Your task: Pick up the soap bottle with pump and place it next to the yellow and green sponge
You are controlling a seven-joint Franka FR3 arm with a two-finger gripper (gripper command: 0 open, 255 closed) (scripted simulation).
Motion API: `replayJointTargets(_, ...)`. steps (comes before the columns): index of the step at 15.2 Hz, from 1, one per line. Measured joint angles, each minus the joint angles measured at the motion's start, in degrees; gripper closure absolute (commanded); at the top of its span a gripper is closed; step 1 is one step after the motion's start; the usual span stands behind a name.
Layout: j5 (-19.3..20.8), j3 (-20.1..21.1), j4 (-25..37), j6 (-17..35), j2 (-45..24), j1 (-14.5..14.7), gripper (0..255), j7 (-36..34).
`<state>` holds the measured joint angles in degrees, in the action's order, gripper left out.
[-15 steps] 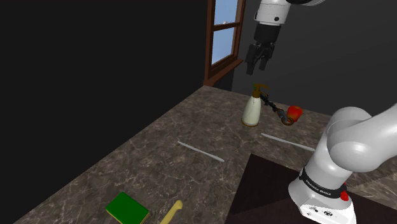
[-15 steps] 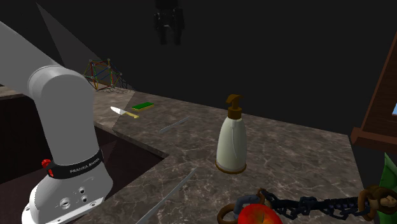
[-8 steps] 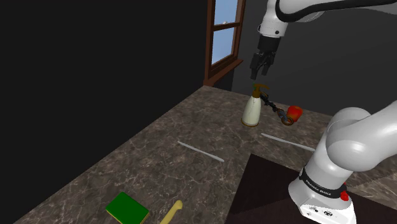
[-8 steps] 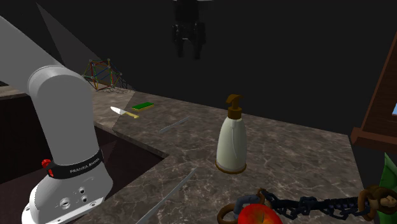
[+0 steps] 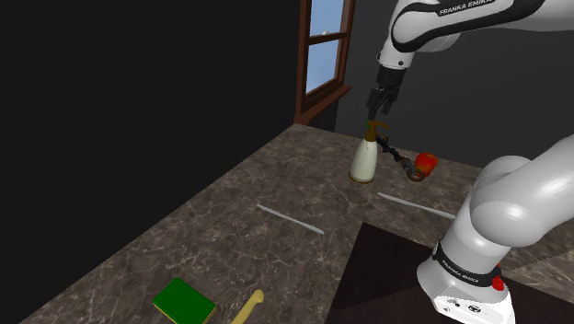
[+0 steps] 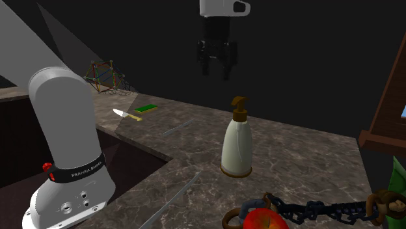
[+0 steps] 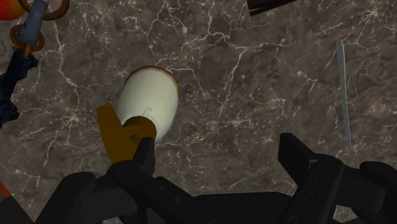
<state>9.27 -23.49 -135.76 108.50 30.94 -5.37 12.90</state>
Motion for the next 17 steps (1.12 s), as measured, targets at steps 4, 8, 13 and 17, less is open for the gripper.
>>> replayJointTargets(4, -0.27, -5.48, 1.69, 4.71, -6.45, -0.30, 0, 5.46)
replayJointTargets(8, -1.41, -8.91, 3.05, 7.96, -11.24, -0.18, 0, 9.19)
replayJointTargets(13, -1.84, -9.95, 0.69, 11.98, -13.02, -0.06, 0, 10.08)
replayJointTargets(17, -2.03, -10.23, -0.02, 13.24, -13.61, 0.01, 0, 10.32)
